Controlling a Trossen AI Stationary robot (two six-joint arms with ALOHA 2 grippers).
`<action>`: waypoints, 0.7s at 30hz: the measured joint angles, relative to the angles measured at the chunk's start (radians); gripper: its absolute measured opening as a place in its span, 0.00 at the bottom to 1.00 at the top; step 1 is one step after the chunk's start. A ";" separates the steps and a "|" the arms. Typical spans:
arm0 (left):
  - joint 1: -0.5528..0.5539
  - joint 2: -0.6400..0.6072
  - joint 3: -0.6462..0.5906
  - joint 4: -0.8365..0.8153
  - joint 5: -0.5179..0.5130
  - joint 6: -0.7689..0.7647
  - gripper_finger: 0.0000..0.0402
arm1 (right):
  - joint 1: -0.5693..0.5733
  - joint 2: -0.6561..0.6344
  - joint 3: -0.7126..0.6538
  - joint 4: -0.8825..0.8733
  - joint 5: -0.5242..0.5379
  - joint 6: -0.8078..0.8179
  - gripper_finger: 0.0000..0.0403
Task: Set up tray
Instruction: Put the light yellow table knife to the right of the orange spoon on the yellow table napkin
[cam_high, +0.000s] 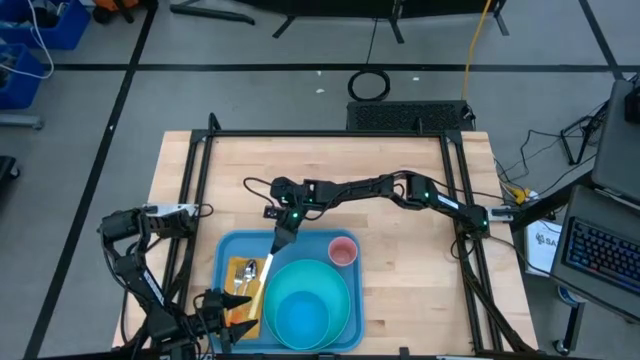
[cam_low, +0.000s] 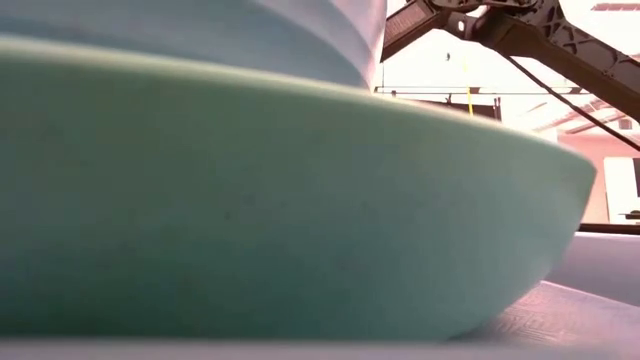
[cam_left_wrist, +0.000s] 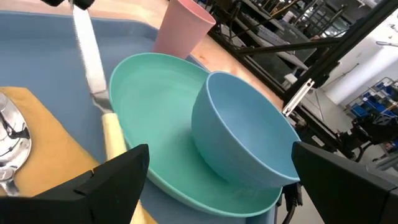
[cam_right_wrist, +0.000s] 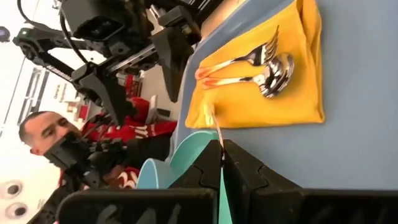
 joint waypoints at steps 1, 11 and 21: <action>0.000 0.000 0.000 0.000 0.001 0.000 0.99 | 0.000 0.000 0.000 0.000 0.009 0.001 0.00; 0.000 0.000 0.000 0.000 0.003 0.000 0.99 | 0.002 0.000 0.000 -0.080 0.034 -0.031 0.00; 0.000 0.000 0.000 0.006 0.005 0.016 0.99 | 0.002 0.000 0.000 -0.041 -0.003 -0.041 0.00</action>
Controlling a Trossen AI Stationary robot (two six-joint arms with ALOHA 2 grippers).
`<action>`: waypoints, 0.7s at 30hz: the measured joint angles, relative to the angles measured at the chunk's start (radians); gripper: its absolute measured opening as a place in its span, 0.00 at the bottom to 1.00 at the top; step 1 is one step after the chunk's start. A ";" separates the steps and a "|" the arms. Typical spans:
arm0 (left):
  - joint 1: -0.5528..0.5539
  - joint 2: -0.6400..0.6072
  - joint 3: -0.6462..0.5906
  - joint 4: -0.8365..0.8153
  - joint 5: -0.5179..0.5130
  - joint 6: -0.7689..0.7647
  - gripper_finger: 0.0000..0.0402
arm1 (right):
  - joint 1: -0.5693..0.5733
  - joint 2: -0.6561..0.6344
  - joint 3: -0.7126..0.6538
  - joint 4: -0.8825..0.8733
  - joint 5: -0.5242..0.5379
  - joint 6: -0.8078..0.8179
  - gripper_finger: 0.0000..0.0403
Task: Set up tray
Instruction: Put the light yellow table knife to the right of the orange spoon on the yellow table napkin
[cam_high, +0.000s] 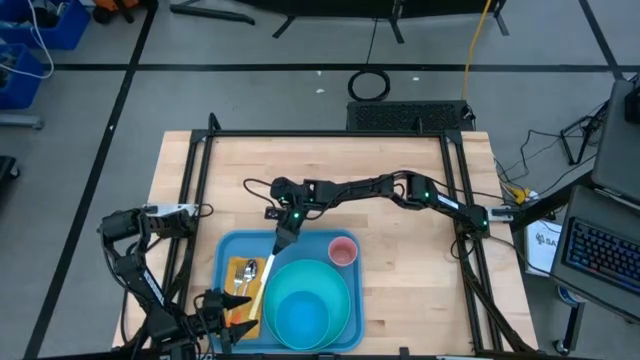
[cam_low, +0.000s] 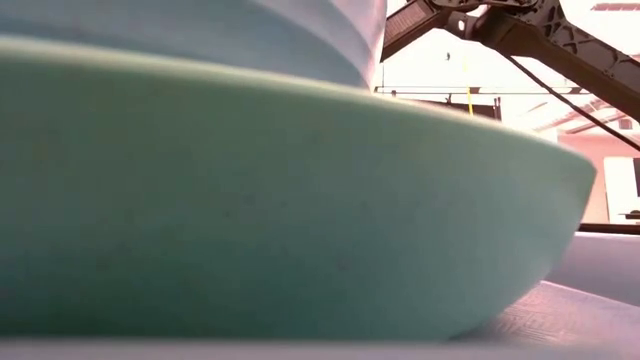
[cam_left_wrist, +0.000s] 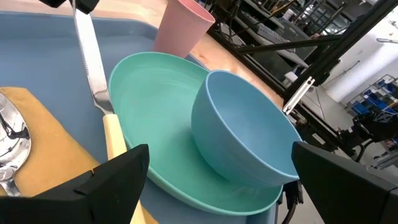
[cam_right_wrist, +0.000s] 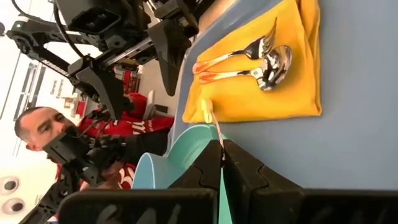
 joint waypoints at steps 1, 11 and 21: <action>0.000 0.000 0.000 0.001 0.000 0.001 0.99 | 0.000 0.000 0.000 0.000 0.000 -0.004 0.00; 0.000 -0.001 0.000 0.001 0.004 0.002 0.99 | 0.001 0.000 0.000 0.000 0.049 -0.008 0.00; 0.000 -0.001 0.000 0.001 0.005 0.002 0.99 | 0.001 0.000 0.000 -0.001 0.078 -0.013 0.06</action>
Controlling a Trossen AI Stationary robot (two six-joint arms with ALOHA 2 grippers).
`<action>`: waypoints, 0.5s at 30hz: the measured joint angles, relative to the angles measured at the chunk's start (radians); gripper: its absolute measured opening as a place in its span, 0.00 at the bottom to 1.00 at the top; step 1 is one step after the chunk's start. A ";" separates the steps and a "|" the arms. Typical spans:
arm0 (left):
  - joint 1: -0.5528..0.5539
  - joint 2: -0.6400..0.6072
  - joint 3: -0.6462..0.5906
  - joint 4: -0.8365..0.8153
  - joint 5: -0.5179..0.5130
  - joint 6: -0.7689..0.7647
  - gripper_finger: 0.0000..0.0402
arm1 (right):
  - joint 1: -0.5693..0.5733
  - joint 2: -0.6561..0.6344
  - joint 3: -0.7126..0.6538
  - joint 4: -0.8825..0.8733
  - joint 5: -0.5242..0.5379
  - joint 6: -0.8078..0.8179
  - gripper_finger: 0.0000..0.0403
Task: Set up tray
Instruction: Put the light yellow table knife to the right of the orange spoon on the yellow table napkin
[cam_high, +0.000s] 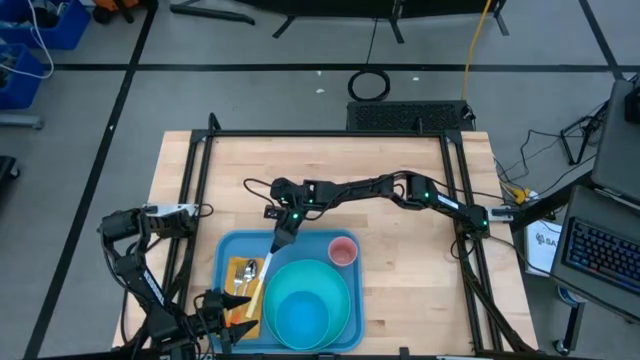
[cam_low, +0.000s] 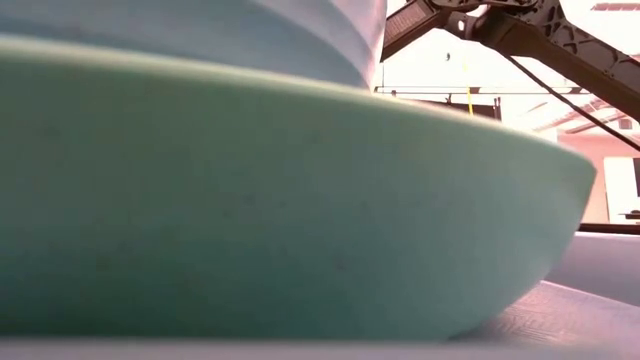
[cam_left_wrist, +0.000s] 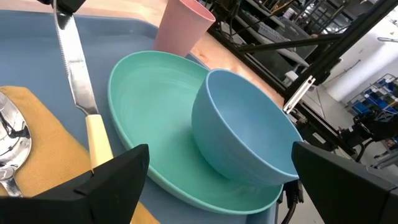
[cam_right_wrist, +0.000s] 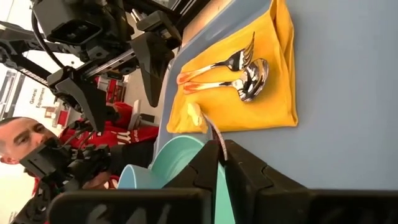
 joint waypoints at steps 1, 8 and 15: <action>0.000 0.000 0.000 0.000 0.000 0.000 0.99 | 0.000 0.000 0.000 0.000 0.002 -0.003 0.06; 0.000 0.000 0.000 0.000 0.001 0.000 0.99 | 0.008 0.000 0.000 0.000 0.005 -0.026 0.13; 0.000 0.000 0.000 0.000 0.002 0.005 0.99 | 0.011 0.000 0.000 0.001 0.053 -0.034 0.21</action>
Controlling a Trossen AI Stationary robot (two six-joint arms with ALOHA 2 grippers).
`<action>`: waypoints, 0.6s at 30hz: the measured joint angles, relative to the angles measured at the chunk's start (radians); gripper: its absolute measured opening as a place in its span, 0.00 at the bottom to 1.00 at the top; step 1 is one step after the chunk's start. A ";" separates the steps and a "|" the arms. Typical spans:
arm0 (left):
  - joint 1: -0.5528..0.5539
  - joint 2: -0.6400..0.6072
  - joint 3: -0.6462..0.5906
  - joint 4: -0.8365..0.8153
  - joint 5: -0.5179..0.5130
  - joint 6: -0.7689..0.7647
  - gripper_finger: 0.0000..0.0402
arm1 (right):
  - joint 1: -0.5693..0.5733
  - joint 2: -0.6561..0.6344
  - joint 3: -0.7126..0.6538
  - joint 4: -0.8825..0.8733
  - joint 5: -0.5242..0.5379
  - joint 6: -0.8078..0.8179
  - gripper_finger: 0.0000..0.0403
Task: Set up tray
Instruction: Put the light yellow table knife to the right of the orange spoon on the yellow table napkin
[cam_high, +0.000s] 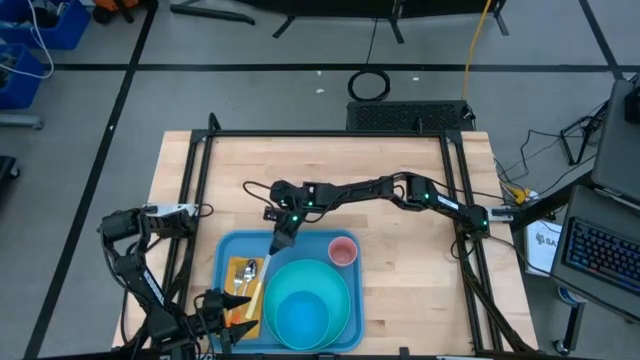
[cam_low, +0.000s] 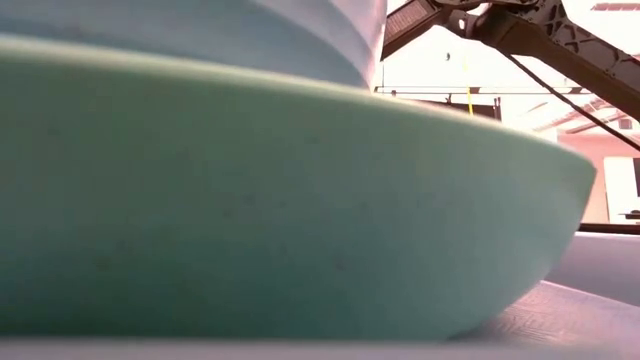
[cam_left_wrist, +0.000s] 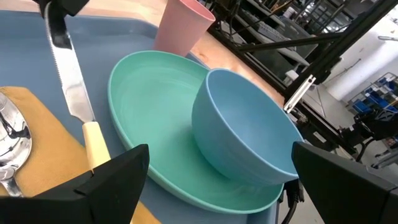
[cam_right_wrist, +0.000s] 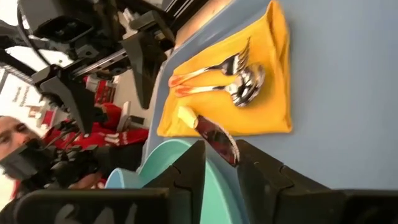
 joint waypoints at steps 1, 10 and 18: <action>0.000 0.000 0.000 0.000 0.000 0.000 0.99 | 0.000 0.000 0.000 0.004 0.007 0.000 0.22; 0.000 0.000 0.000 0.000 0.001 0.003 0.99 | 0.002 0.000 0.000 0.052 0.021 0.002 0.30; 0.000 0.000 0.000 0.000 0.006 0.003 0.99 | 0.005 0.000 0.000 0.061 0.043 -0.016 0.33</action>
